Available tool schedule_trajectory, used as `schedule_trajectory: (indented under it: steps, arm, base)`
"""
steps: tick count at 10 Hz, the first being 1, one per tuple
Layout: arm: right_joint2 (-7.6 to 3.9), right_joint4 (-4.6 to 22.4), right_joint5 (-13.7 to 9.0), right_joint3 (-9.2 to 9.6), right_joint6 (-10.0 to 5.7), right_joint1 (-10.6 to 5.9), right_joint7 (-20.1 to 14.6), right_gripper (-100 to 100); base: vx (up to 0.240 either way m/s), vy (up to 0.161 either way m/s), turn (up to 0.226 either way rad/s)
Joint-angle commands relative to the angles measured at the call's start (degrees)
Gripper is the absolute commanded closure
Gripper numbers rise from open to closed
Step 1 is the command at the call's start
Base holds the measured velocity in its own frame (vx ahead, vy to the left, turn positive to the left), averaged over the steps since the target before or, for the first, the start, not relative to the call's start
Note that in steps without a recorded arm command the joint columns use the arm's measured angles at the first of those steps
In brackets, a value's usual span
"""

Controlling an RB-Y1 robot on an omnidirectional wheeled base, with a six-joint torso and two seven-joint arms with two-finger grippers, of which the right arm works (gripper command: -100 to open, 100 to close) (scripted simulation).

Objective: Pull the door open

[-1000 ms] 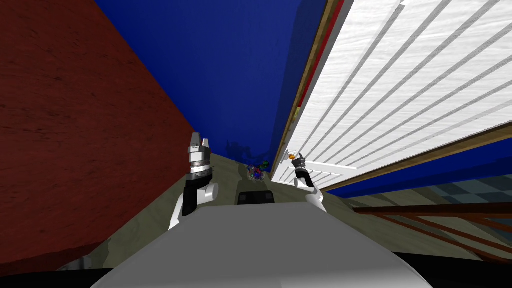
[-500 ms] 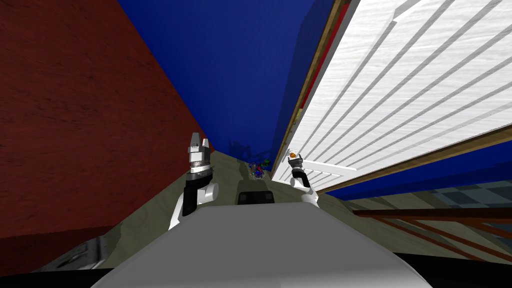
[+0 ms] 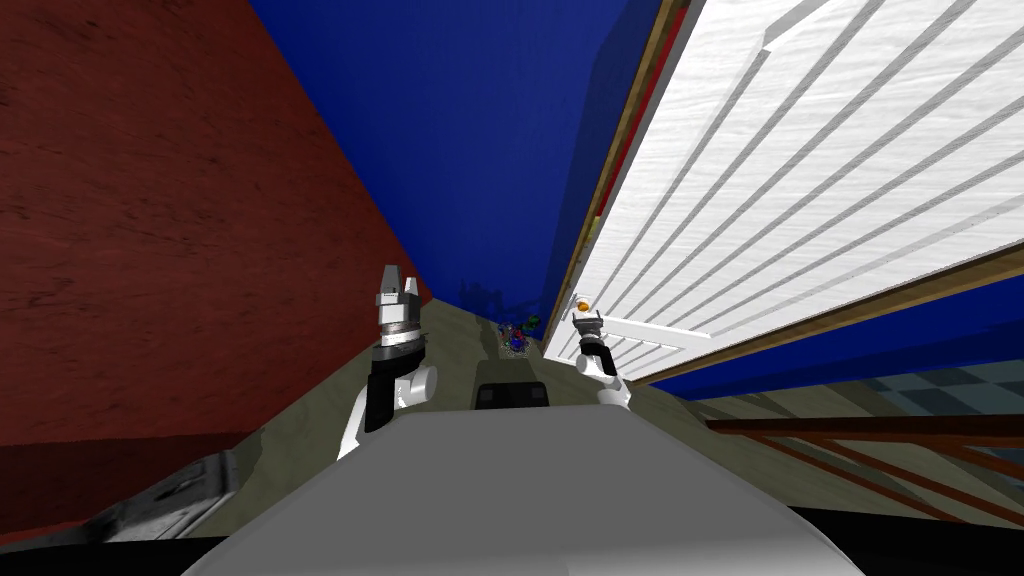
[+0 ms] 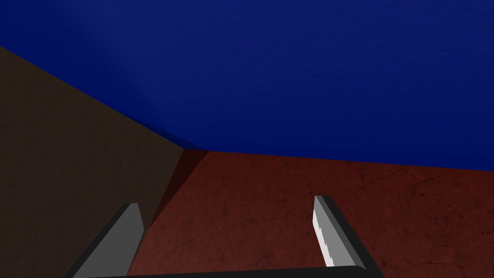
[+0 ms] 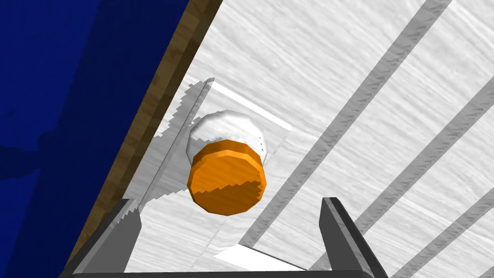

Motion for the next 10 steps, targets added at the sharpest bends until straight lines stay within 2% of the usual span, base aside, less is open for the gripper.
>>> schedule_trajectory:
  steps: [1,5,10]
  arm:
    - [0.35,-0.3,-0.9,0.17,0.04,0.14,-1.7,-100]
    - [2.48,-1.77,-6.04,1.12,0.24,0.66,-8.49,-100]
    - [4.62,-3.17,-10.89,2.01,0.43,1.14,-14.93,-100]
  base:
    - [-0.065,-0.003,0.019]
    - [-0.074,-0.019,0.046]
    - [-0.073,-0.023,0.039]
